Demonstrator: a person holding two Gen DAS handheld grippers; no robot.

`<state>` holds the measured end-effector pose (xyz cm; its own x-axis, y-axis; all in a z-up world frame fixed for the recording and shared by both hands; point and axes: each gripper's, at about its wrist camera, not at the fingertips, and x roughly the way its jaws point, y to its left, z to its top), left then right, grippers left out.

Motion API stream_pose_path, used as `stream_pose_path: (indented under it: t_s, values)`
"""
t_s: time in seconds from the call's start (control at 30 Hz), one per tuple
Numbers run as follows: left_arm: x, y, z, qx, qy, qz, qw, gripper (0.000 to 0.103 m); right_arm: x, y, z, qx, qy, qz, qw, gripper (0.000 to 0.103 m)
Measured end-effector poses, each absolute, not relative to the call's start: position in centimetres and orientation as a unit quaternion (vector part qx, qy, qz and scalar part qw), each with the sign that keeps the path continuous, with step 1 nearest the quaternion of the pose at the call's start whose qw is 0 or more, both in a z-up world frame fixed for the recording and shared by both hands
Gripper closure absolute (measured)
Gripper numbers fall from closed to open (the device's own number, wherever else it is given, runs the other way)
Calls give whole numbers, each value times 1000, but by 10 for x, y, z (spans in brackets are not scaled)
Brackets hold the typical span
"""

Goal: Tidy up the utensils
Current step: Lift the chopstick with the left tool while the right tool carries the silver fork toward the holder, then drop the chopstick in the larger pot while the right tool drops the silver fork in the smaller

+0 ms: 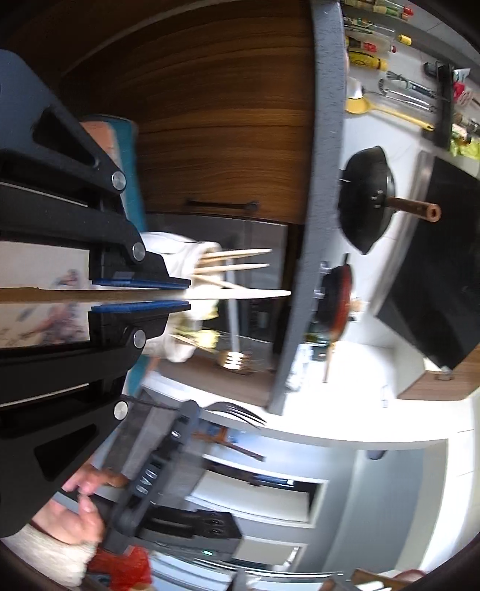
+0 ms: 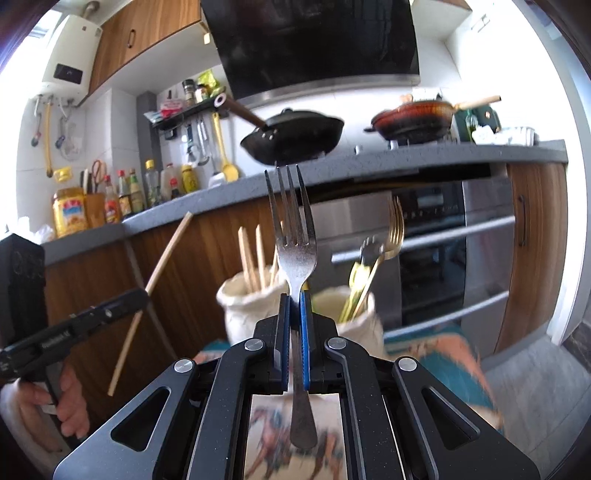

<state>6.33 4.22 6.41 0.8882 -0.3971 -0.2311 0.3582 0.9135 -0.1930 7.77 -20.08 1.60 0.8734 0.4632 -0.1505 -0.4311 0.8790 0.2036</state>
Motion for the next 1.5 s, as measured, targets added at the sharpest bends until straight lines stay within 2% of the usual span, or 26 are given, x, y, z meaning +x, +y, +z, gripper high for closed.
stream_pose_path:
  t_s: [0.33, 0.63, 1.03, 1.5]
  values:
    - [135, 34, 90, -120, 61, -186, 973, 97, 125, -209, 49, 130, 15, 185, 974, 97]
    - [182, 14, 79, -116, 51, -143, 982, 97, 158, -207, 34, 143, 29, 189, 971, 97]
    - [147, 12, 58, -69, 41, -135, 988, 97, 165, -210, 7, 136, 78, 183, 971, 97]
    - [136, 20, 43, -48, 99, -142, 984, 97, 158, -191, -15, 89, 122, 172, 973, 97]
